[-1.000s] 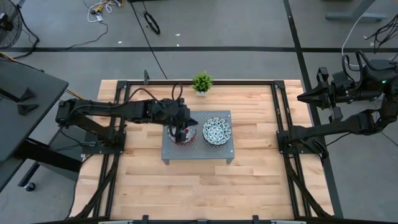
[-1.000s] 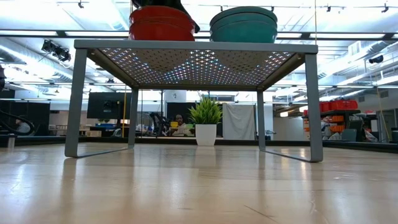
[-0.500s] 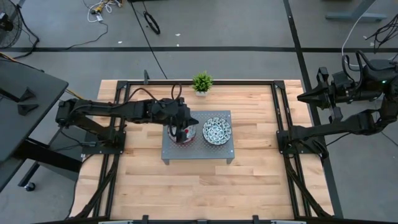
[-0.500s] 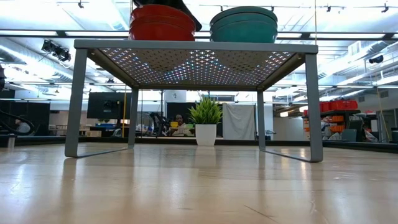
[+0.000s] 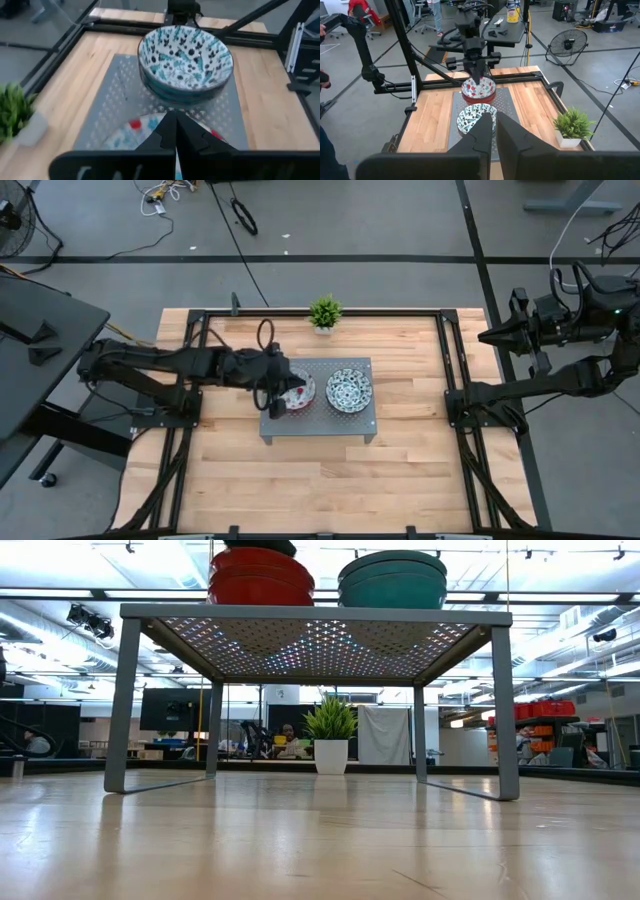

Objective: Pick & Place Mini bowls
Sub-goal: Stack the red patterned bowl on the other red patterned bowls on the shelf

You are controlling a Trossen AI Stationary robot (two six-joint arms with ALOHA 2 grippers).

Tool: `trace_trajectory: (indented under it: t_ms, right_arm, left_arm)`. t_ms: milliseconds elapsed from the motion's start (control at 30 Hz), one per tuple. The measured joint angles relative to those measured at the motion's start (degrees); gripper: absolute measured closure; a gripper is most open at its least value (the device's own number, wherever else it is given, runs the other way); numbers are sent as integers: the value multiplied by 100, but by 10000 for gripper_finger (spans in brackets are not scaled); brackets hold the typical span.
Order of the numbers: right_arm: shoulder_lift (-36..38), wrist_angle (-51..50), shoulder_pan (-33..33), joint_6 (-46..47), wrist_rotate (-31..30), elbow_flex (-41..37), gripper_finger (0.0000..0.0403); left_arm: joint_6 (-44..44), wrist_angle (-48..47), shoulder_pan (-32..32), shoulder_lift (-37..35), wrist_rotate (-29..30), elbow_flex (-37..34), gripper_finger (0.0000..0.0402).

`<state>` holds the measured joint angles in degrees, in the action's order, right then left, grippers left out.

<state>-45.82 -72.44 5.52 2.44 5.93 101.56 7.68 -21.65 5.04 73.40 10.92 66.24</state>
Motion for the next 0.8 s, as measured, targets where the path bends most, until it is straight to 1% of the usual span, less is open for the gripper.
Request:
trace_trajectory:
  t_ms: [133, 233, 433, 600, 667, 800]
  right_arm:
    - [-1, -1, 0, 0, -2, 1, 373]
    - [-2, 0, 1, 0, -2, 1, 373]
    - [0, -1, 1, 0, -2, 0, 373]
    - [0, 0, 2, 0, 0, 1, 373]
    - [0, 0, 2, 0, -2, 0, 373]
    - [0, 0, 2, 0, -1, 0, 373]
  left_arm:
    - [418, -255, 322, -114, 287, -1, 401]
    - [681, -263, 592, -131, 460, 4, 401]
    - [954, -686, 1138, -128, 1058, 4, 401]
    - [1017, -1008, 1422, -166, 1637, 3, 401]
    - [1122, -1061, 1472, -196, 1709, 4, 401]
    - [1333, -1324, 1516, -190, 1648, -2, 401]
